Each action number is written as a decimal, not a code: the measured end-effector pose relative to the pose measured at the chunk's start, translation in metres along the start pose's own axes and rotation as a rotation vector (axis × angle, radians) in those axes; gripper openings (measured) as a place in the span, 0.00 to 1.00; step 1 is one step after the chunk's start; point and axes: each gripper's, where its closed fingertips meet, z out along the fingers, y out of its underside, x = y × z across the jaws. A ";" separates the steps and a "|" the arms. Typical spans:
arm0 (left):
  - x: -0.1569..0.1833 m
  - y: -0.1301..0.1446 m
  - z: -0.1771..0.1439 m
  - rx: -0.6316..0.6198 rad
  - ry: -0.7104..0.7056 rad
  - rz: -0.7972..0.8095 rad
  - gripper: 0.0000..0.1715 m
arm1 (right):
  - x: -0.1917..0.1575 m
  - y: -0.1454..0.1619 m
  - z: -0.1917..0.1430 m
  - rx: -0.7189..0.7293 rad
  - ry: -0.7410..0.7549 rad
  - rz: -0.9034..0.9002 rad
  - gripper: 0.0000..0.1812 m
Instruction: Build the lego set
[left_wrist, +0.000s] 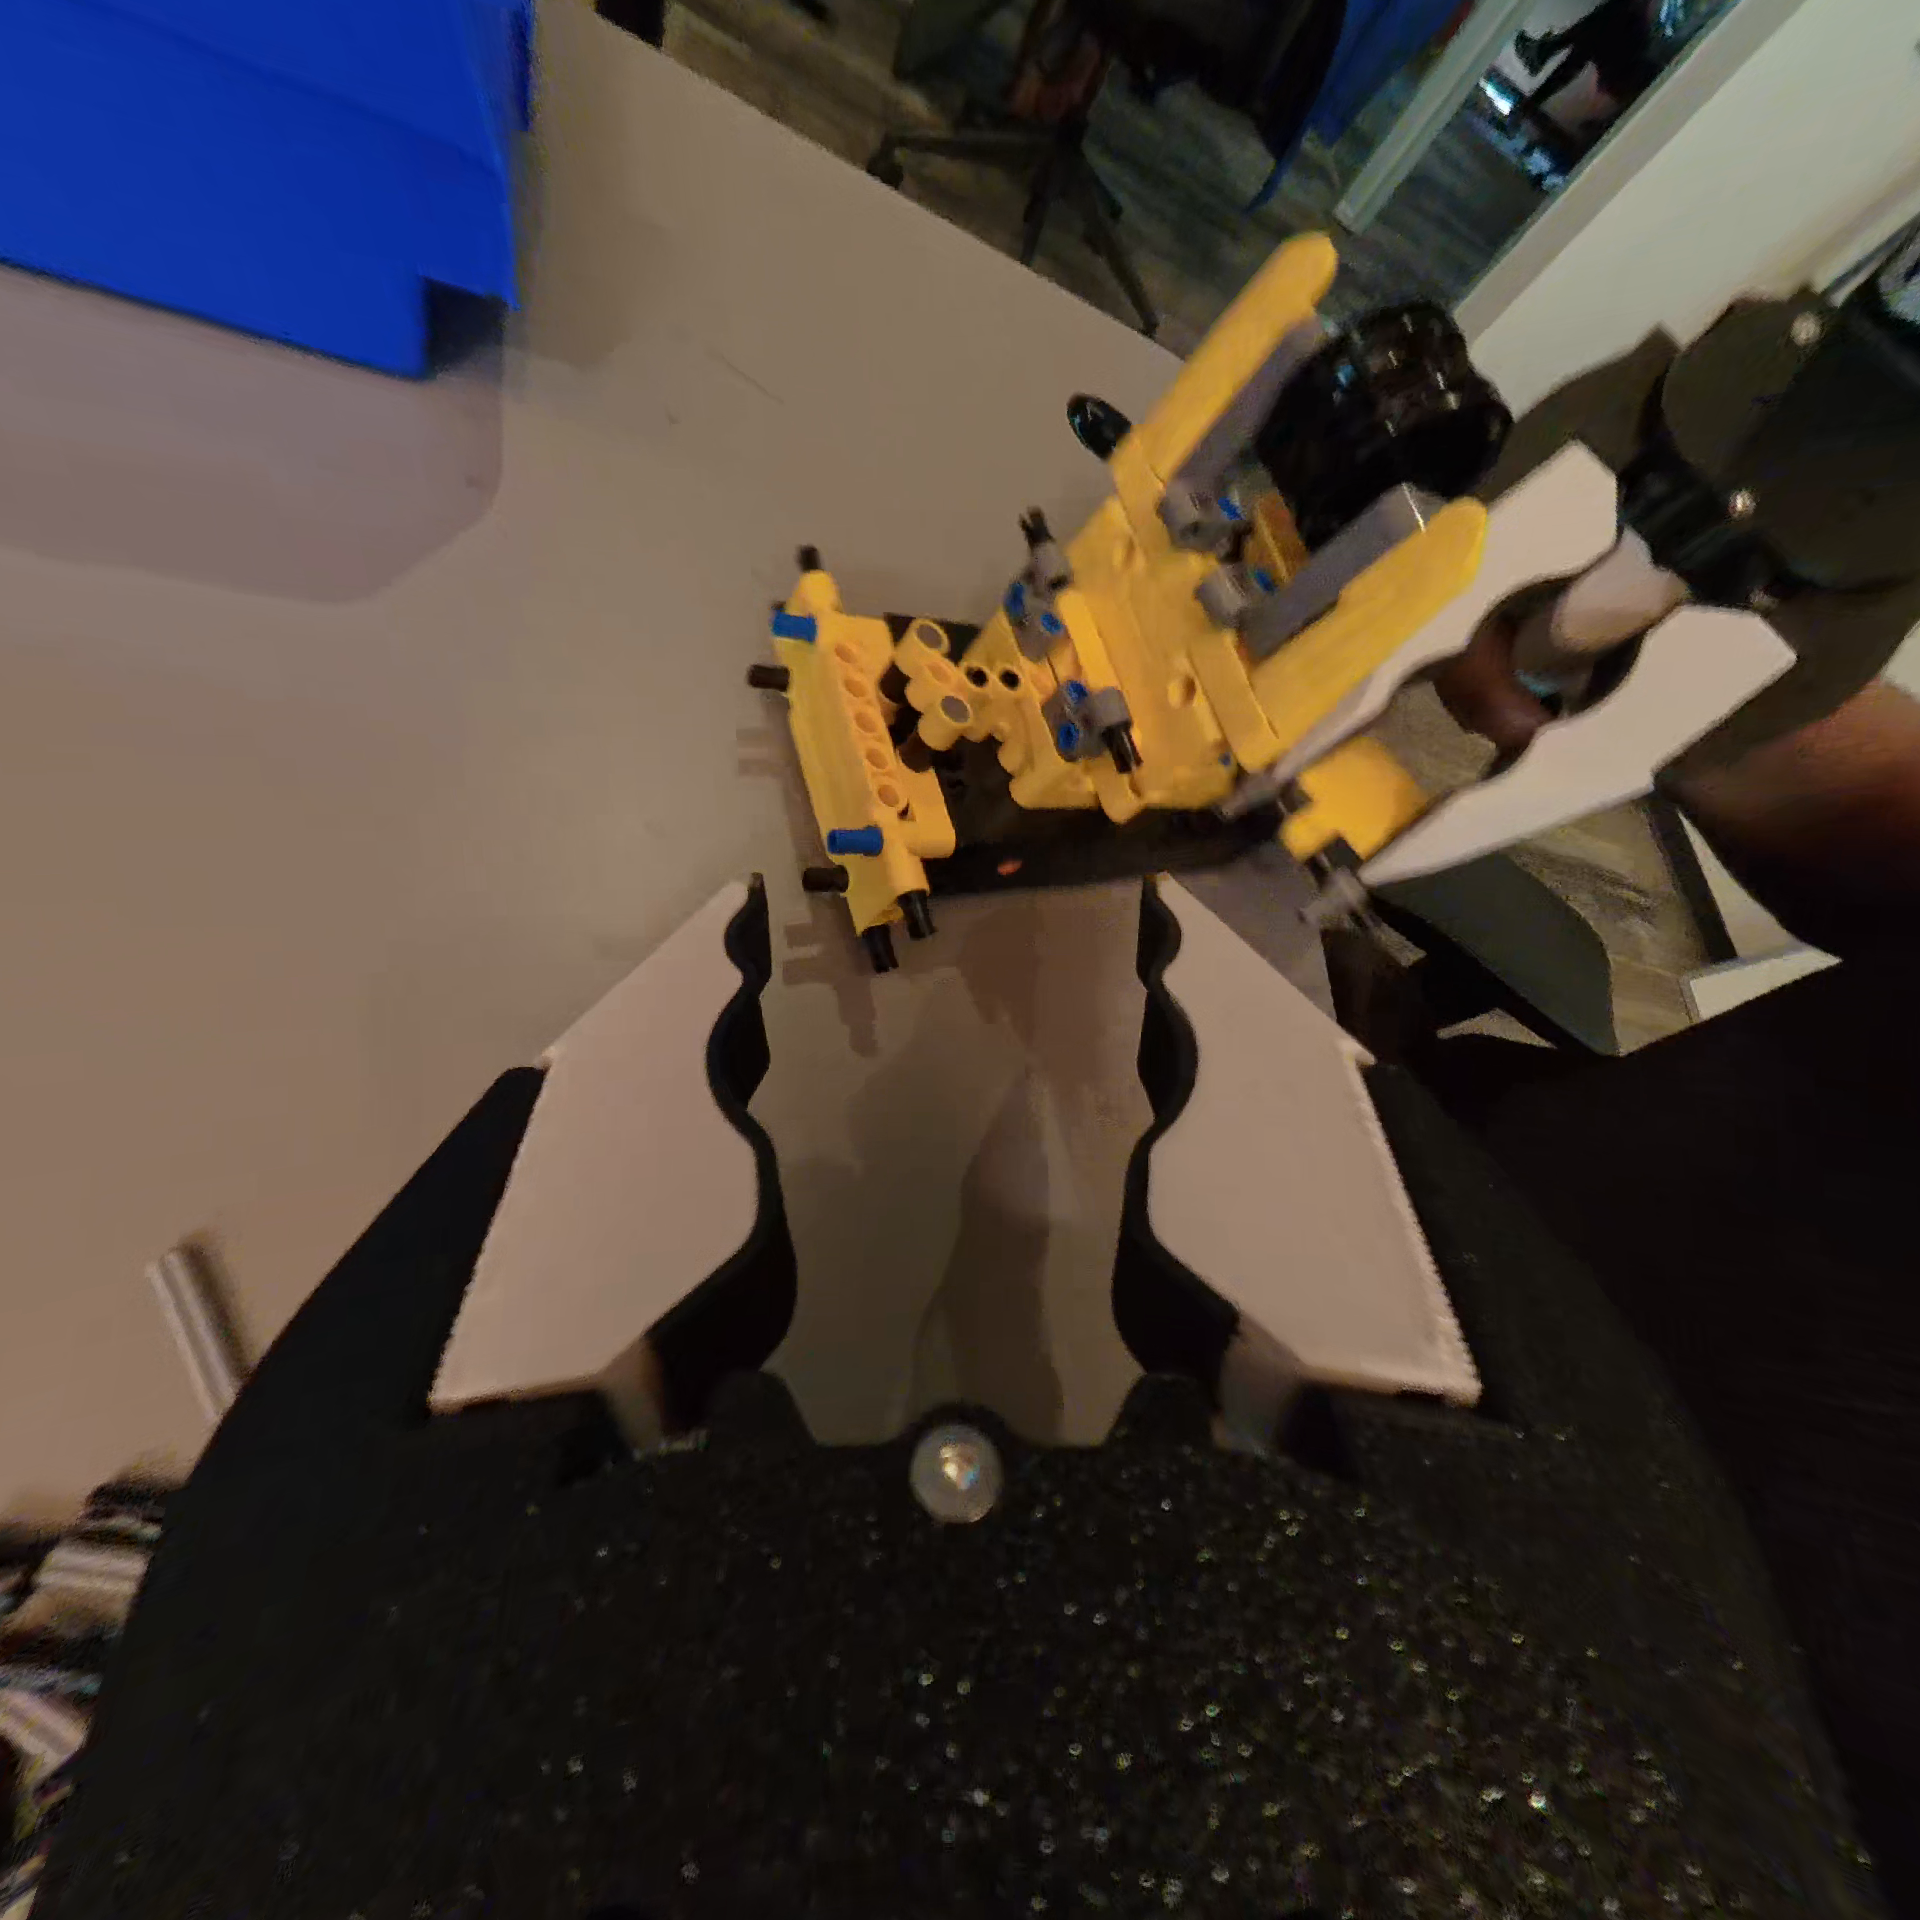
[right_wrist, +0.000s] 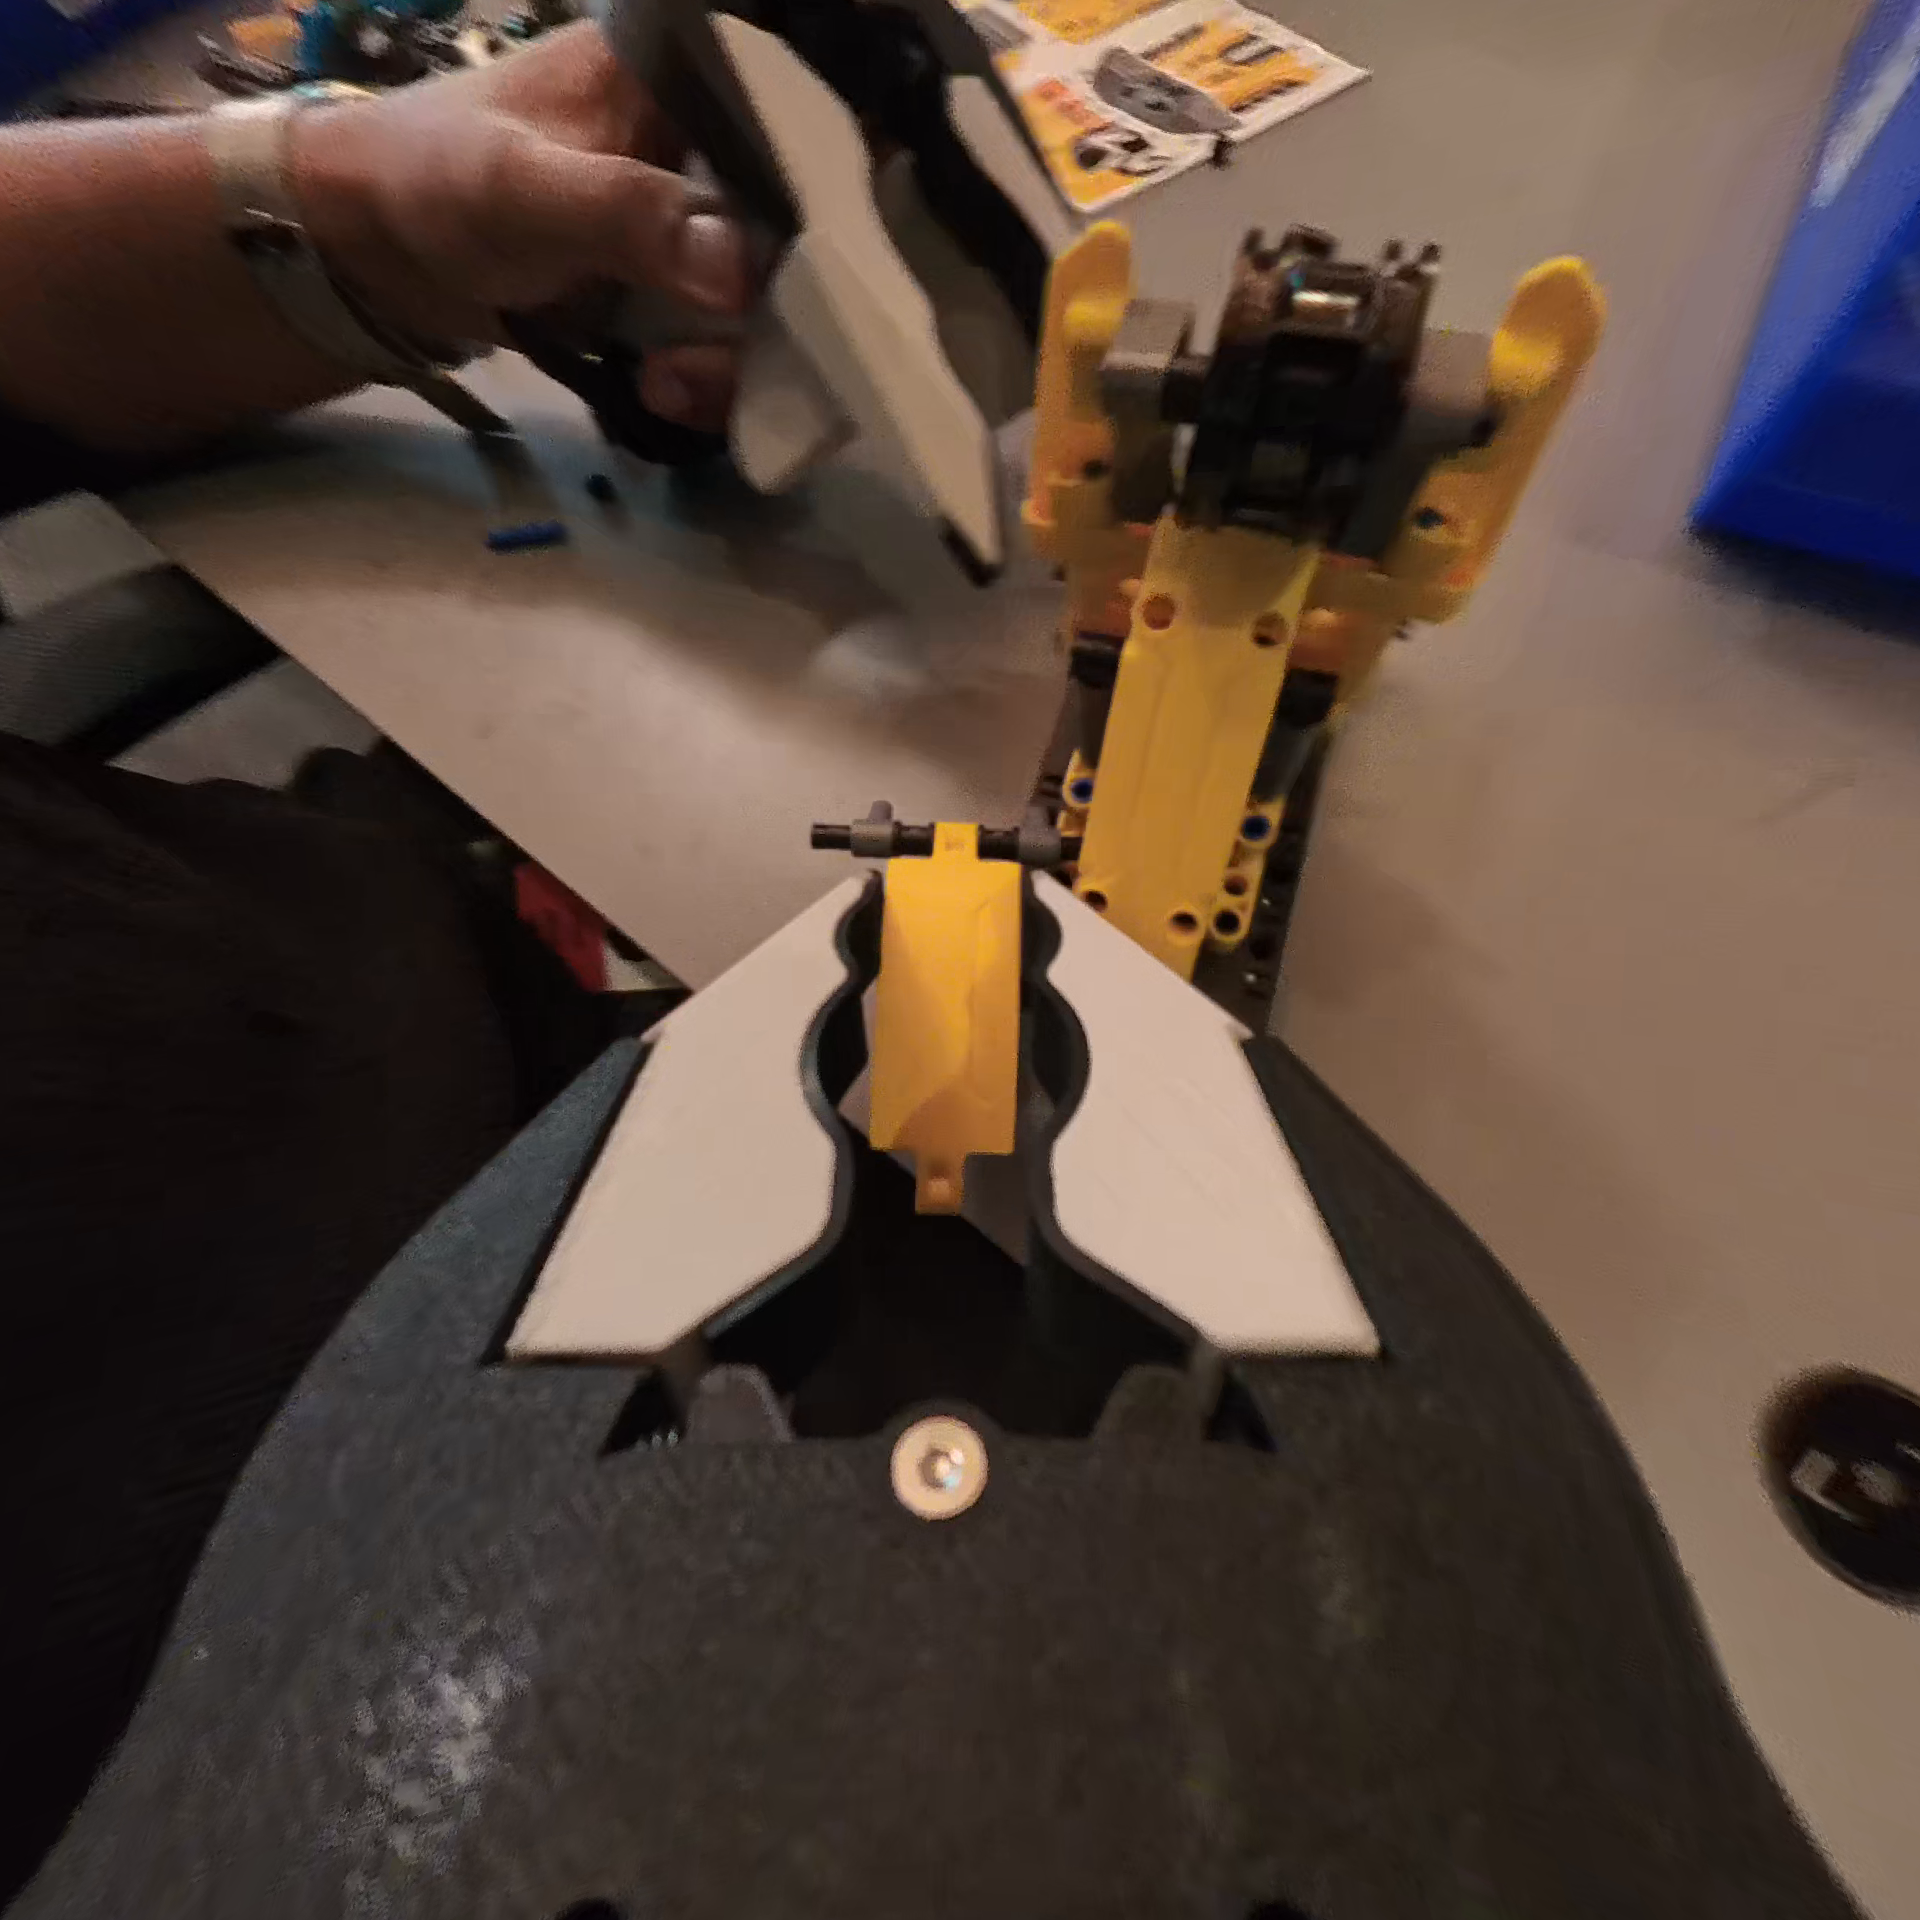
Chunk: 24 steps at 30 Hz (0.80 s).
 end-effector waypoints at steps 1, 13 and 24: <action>0.004 0.002 0.002 -0.013 0.011 -0.001 0.42 | 0.010 0.002 -0.003 -0.010 0.033 -0.004 0.13; 0.042 0.021 0.009 -0.070 0.075 0.052 0.41 | 0.040 -0.019 -0.047 -0.059 -0.011 -0.080 0.13; 0.037 -0.027 -0.031 0.222 0.114 0.060 0.32 | 0.026 -0.100 -0.009 -0.417 -0.039 -0.644 0.14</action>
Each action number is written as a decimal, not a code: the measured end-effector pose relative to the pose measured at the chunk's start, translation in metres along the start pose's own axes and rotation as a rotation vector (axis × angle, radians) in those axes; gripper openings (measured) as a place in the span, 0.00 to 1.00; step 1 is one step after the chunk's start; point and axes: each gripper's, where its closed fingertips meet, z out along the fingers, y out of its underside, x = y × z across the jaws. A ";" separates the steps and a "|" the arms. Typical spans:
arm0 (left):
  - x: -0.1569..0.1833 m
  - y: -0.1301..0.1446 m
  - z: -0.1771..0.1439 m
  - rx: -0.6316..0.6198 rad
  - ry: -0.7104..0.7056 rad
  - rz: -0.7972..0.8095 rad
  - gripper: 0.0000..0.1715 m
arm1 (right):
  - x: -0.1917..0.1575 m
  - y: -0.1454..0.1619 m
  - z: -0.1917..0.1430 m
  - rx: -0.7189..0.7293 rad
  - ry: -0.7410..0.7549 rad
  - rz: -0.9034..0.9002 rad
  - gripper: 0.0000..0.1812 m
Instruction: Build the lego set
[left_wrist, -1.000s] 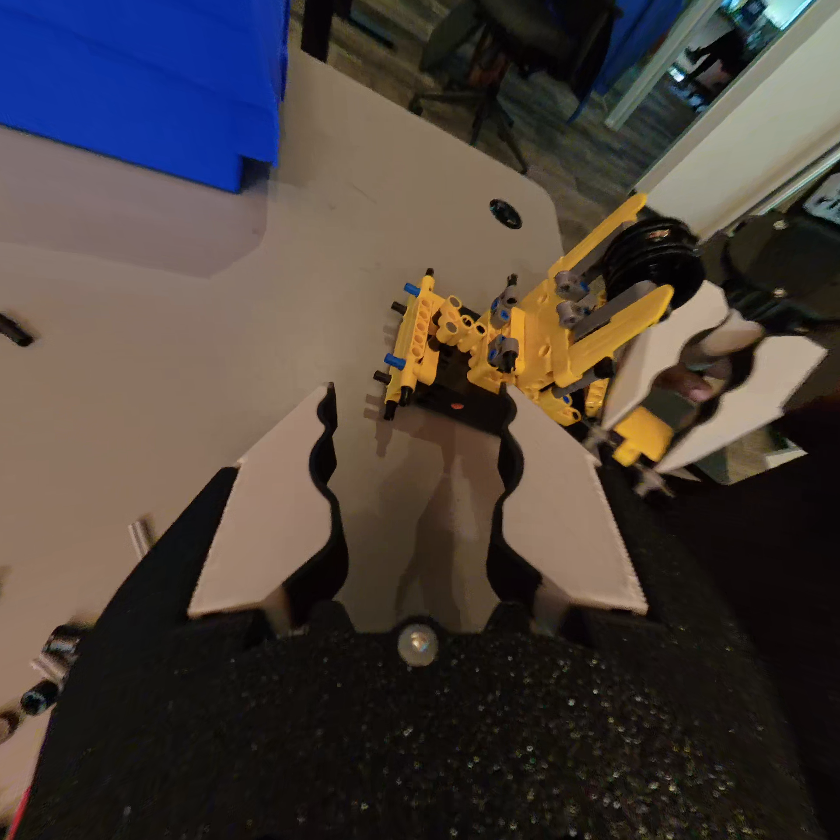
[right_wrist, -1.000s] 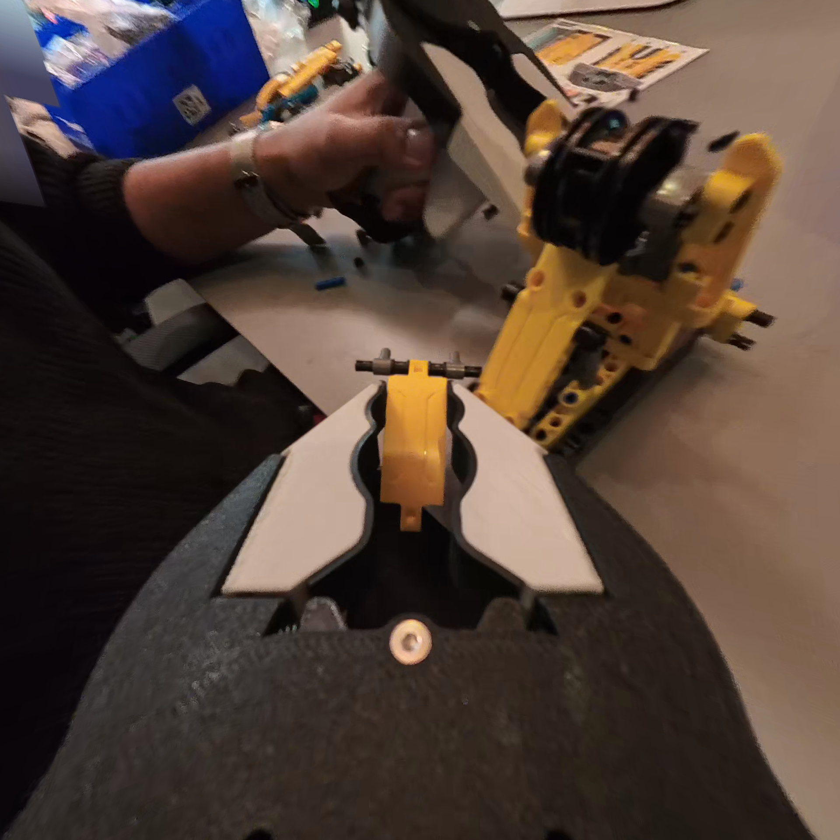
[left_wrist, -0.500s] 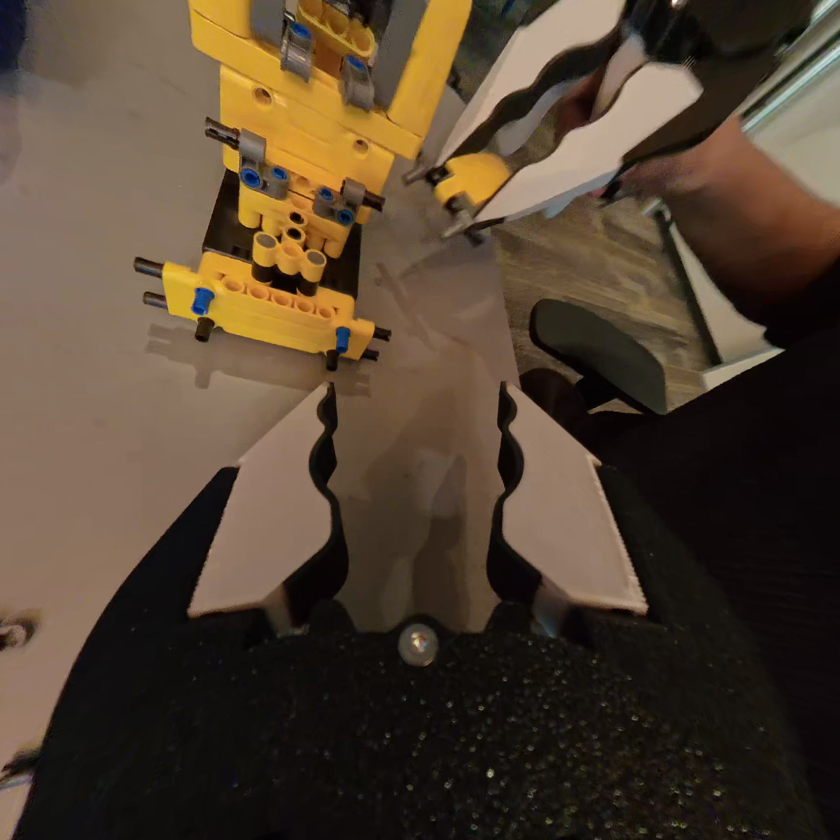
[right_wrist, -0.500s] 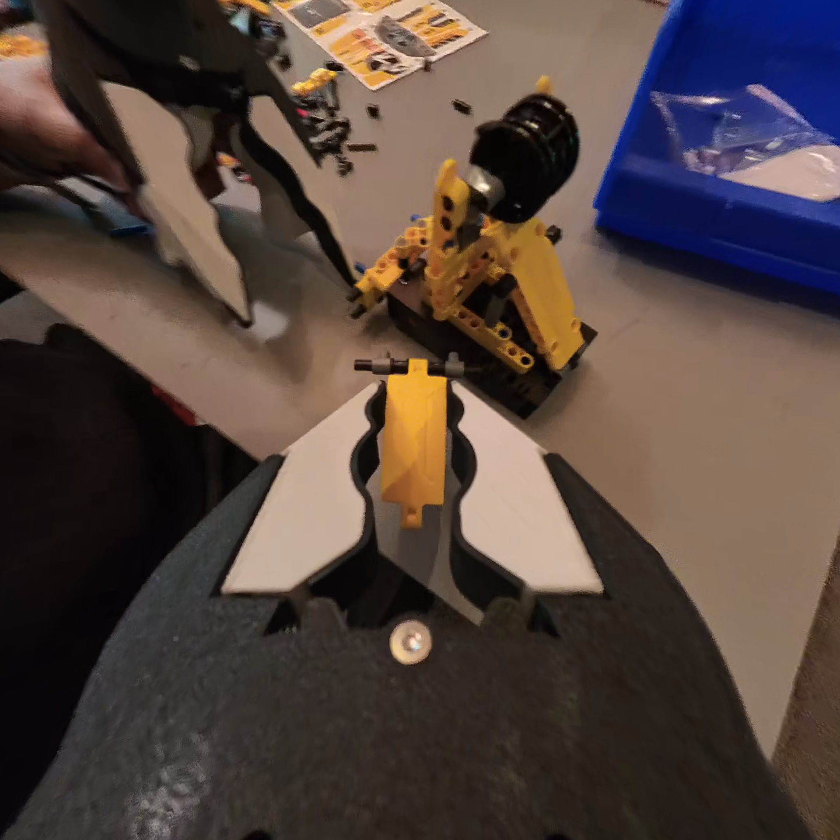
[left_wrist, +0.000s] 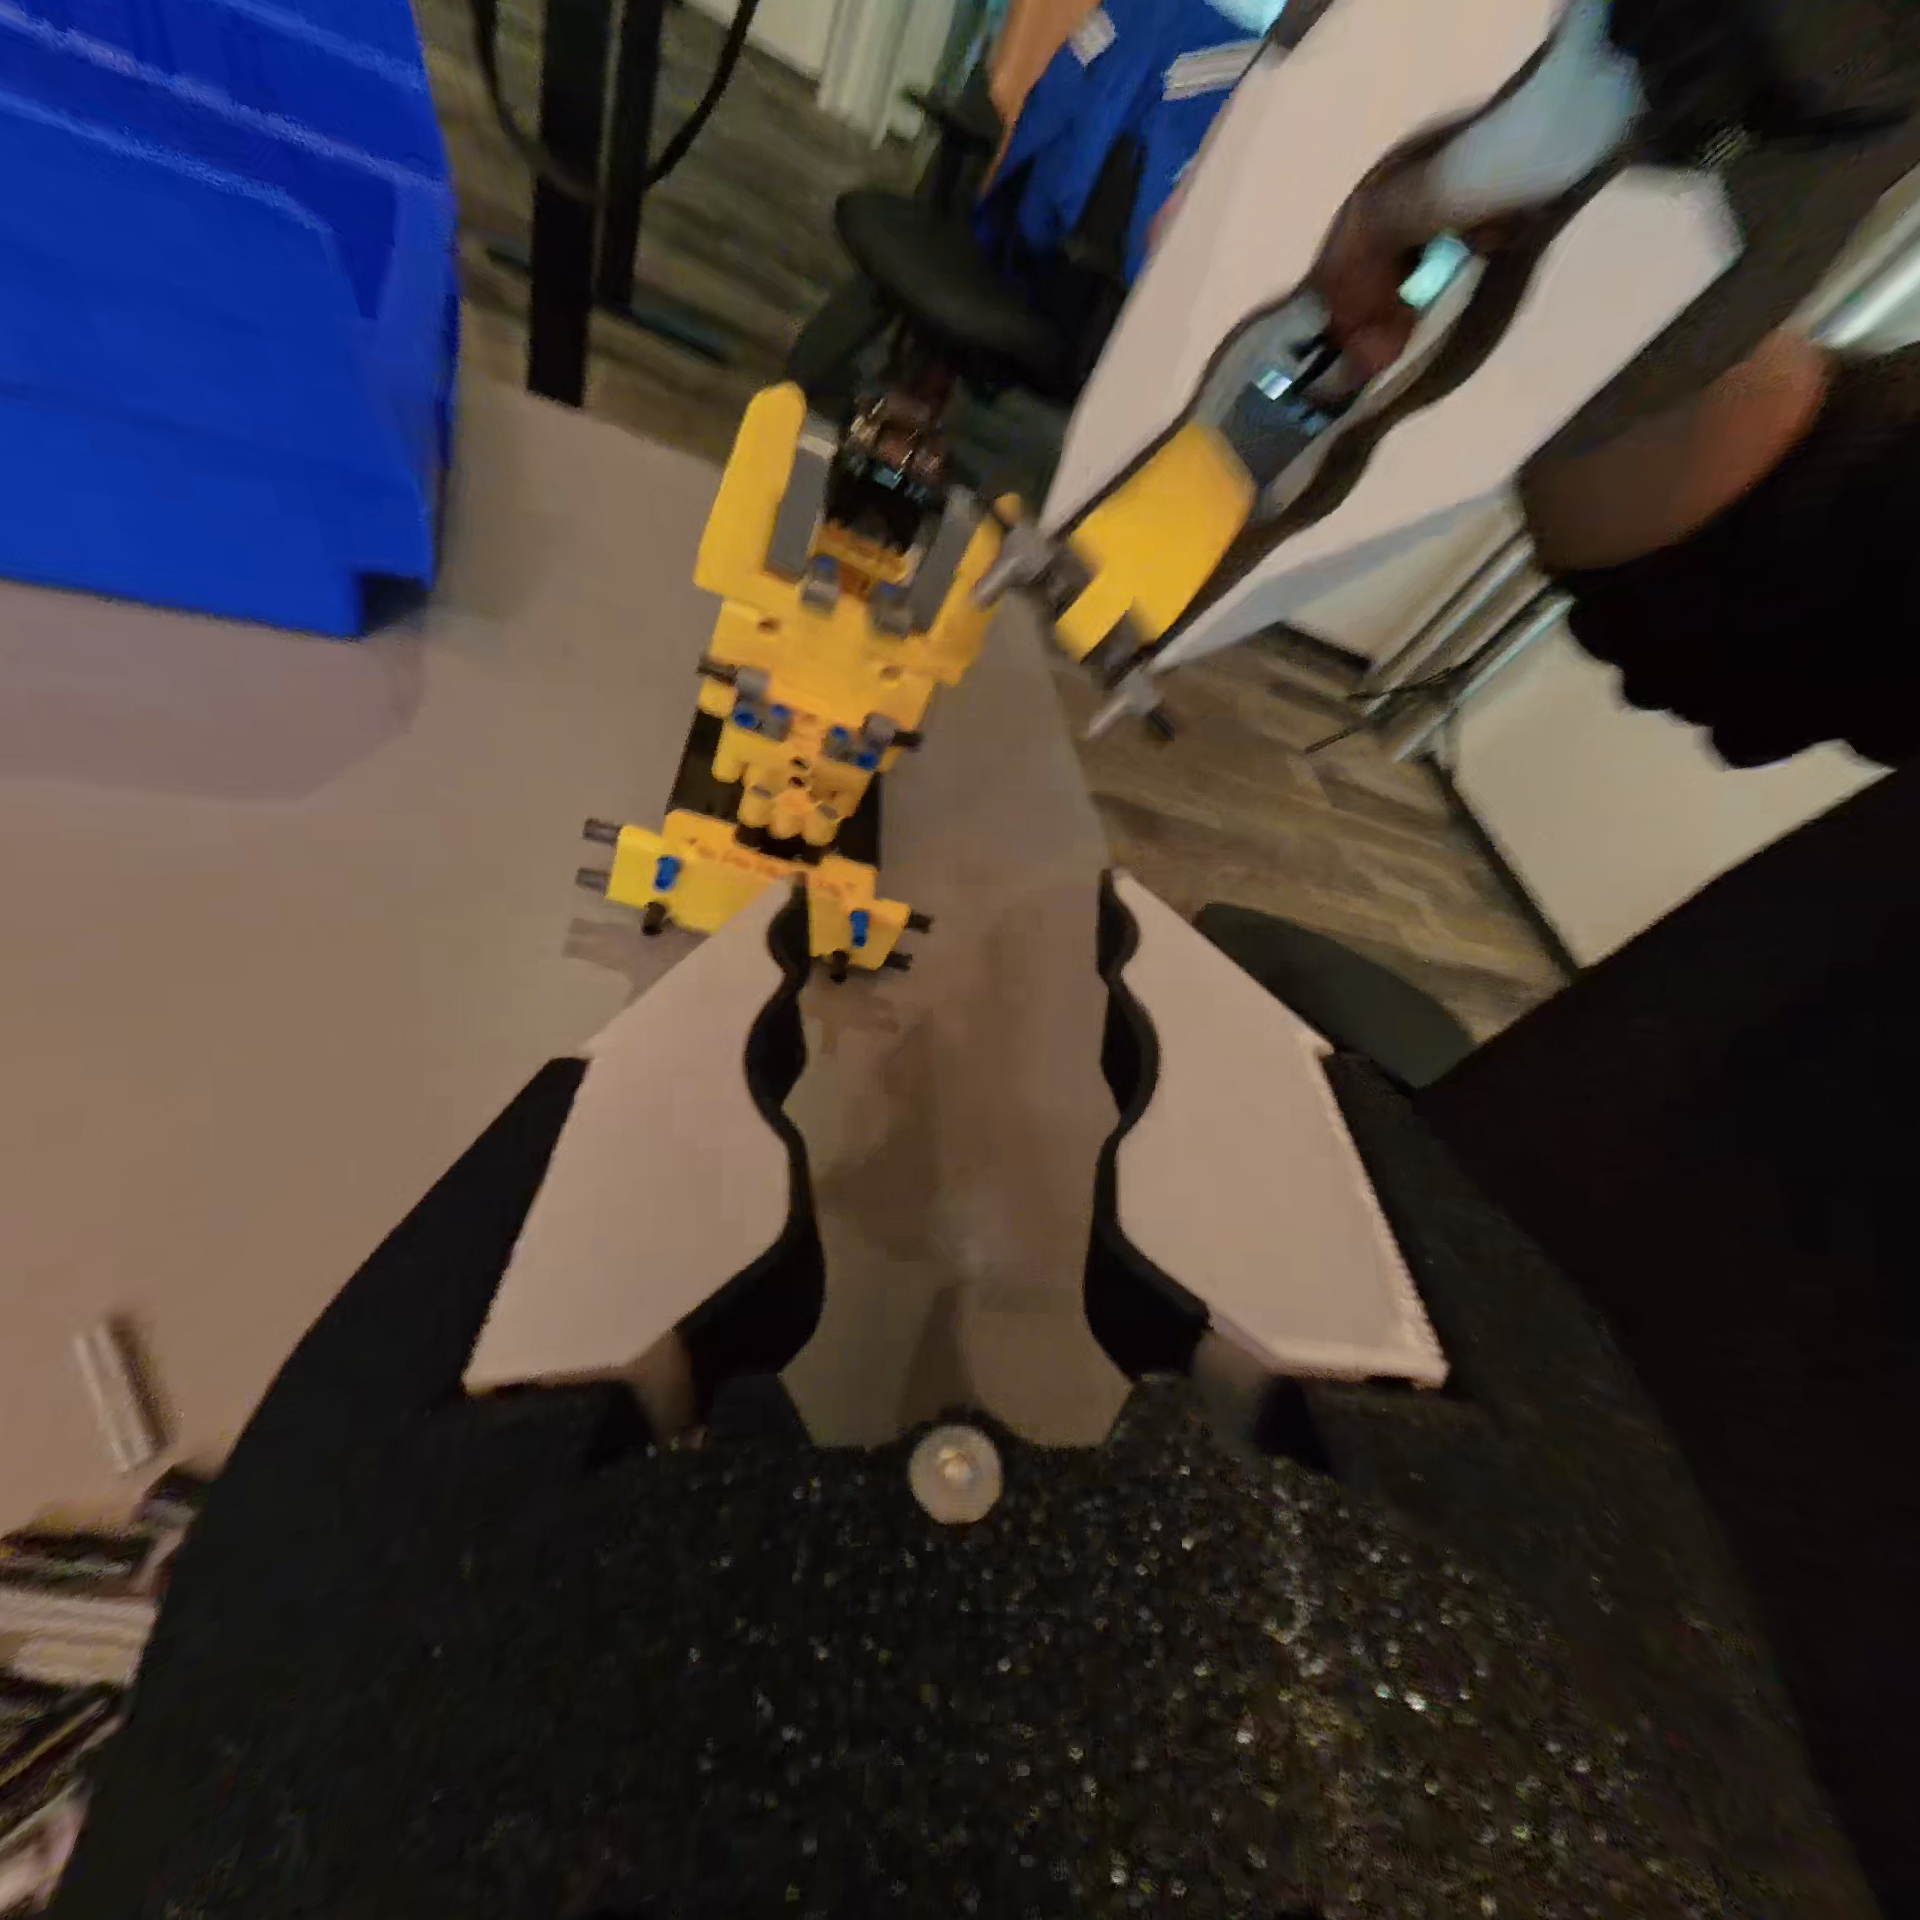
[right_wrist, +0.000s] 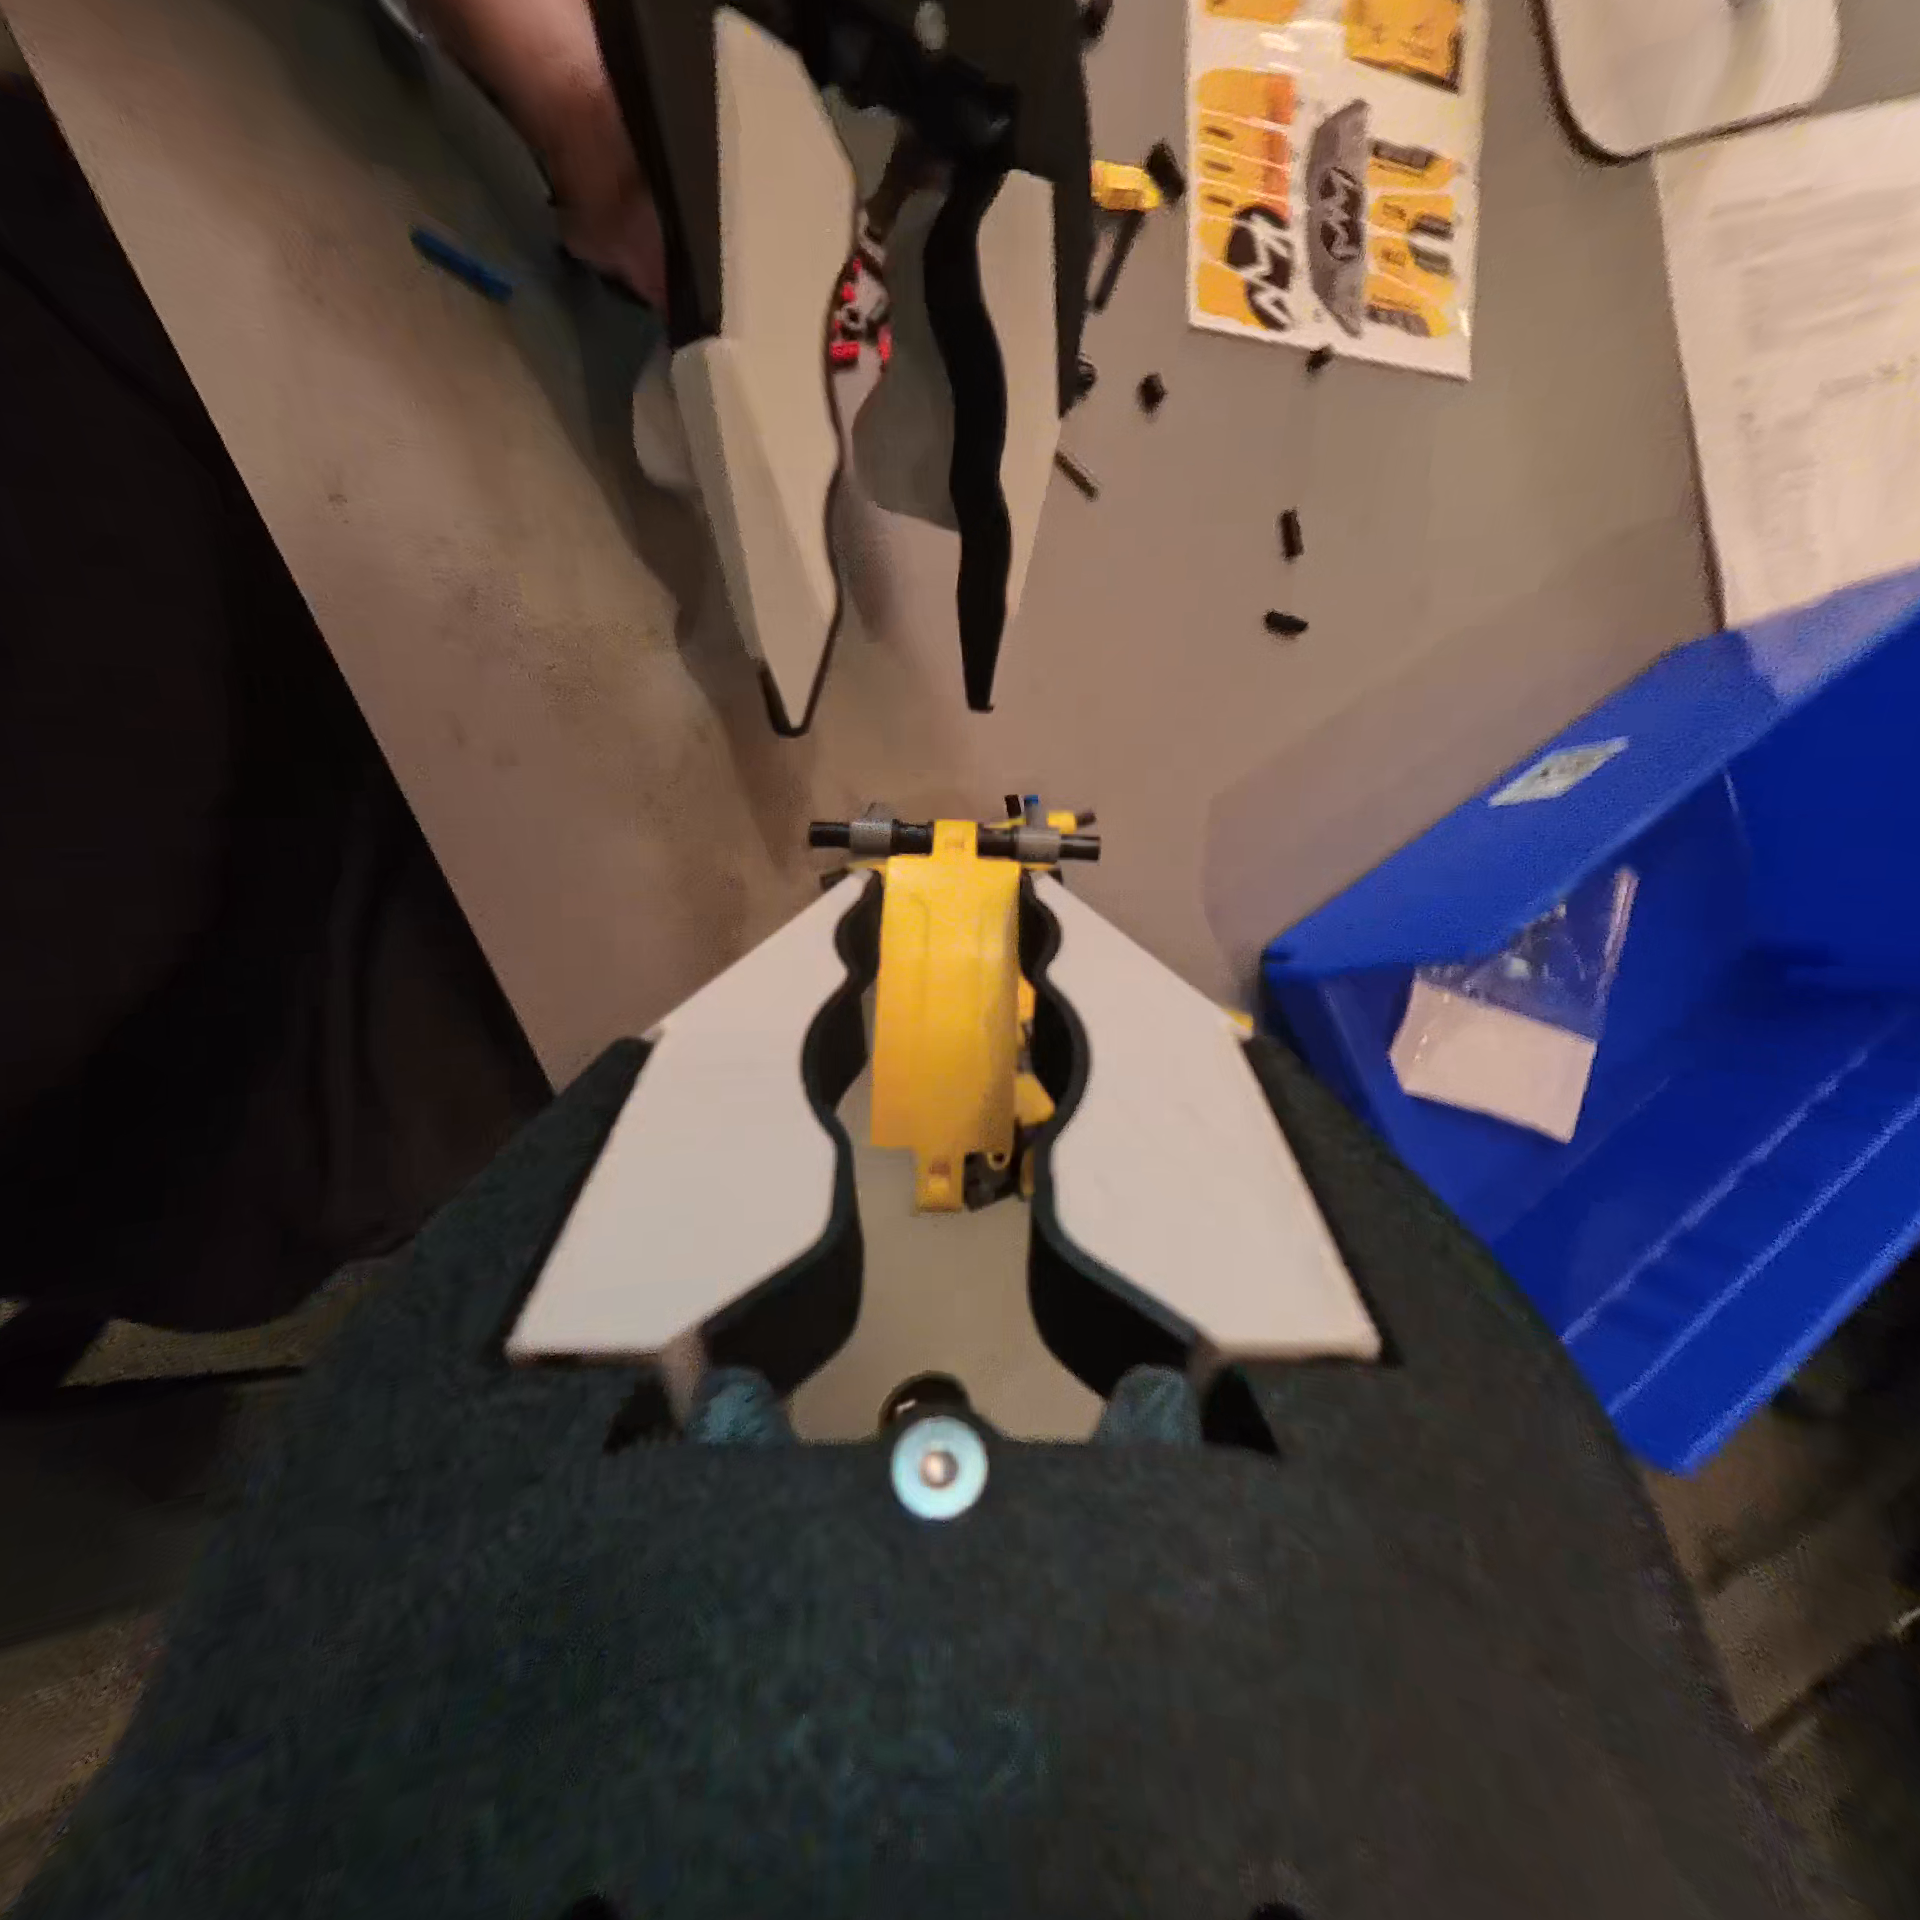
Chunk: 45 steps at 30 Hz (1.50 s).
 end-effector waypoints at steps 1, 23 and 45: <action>0.007 -0.006 -0.003 0.045 0.050 -0.032 0.27 | -0.001 -0.005 0.005 -0.008 -0.014 -0.040 0.14; 0.049 -0.053 -0.044 0.425 0.721 -0.548 0.03 | -0.009 -0.062 -0.008 0.423 0.199 -0.129 0.38; 0.050 -0.048 -0.038 0.402 0.673 -0.523 0.03 | -0.009 -0.068 0.000 0.349 0.163 -0.176 0.31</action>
